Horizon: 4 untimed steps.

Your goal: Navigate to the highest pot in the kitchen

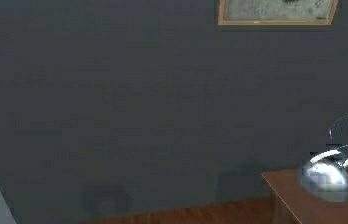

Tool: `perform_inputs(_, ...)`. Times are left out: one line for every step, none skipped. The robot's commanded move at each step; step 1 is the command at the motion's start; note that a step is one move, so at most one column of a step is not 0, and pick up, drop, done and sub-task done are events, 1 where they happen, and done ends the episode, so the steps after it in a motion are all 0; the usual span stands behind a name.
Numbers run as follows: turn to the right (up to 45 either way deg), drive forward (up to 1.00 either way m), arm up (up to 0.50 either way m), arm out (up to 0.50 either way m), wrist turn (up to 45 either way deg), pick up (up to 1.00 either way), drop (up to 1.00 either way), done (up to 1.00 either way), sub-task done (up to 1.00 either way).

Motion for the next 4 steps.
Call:
perform_inputs(45.0,0.00,0.00,0.00,0.0,0.00,0.00,0.00,0.00)
perform_inputs(45.0,0.00,0.00,0.00,0.0,0.00,0.00,0.00,0.00)
perform_inputs(45.0,0.00,0.00,0.00,0.0,0.00,0.00,0.00,0.00)
perform_inputs(36.0,0.00,0.00,0.00,0.0,0.00,0.00,0.00,0.00)
